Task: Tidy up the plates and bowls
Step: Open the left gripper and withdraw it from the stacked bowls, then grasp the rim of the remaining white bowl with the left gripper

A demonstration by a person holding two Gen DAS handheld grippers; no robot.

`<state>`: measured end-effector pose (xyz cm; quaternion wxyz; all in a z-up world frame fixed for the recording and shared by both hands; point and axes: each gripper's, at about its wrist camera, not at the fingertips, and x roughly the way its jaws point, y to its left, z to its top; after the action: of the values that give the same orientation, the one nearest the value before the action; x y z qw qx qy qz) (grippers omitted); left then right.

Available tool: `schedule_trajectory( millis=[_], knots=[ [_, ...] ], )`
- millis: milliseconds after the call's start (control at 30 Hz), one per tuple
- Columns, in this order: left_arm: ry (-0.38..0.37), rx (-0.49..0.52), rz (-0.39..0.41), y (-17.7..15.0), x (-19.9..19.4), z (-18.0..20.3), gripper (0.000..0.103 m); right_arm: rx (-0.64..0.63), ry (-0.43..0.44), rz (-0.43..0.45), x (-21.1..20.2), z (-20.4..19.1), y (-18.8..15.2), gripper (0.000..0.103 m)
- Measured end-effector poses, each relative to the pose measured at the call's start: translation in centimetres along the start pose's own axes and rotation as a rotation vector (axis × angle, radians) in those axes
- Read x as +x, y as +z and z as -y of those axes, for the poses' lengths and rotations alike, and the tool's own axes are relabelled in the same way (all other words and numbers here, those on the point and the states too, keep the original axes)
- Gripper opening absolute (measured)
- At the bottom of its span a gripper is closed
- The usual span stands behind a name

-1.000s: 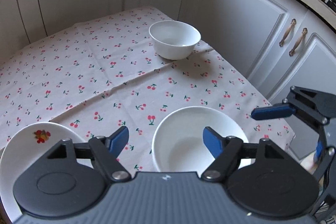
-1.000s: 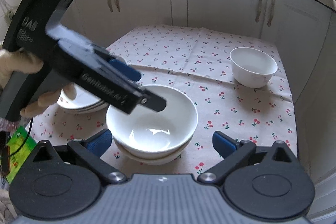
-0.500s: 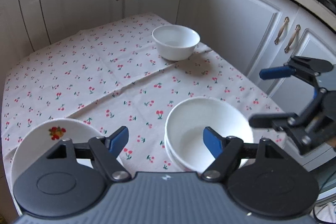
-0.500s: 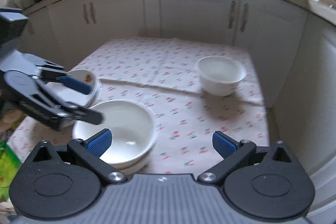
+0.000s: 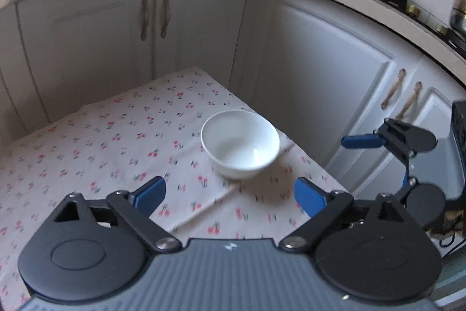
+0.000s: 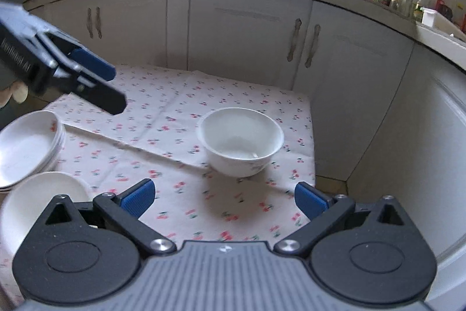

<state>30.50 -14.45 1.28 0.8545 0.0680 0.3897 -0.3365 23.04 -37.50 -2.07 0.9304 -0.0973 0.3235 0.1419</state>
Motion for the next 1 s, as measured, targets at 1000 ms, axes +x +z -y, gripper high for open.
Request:
schedule_trajectory(
  millis=[1000],
  knots=[
    [-0.105,-0.121,-0.159,4.7,14.9,-2.7,0.072,-0.048,0.155,-0.006,10.9,4.1,0.7,0.093]
  ],
)
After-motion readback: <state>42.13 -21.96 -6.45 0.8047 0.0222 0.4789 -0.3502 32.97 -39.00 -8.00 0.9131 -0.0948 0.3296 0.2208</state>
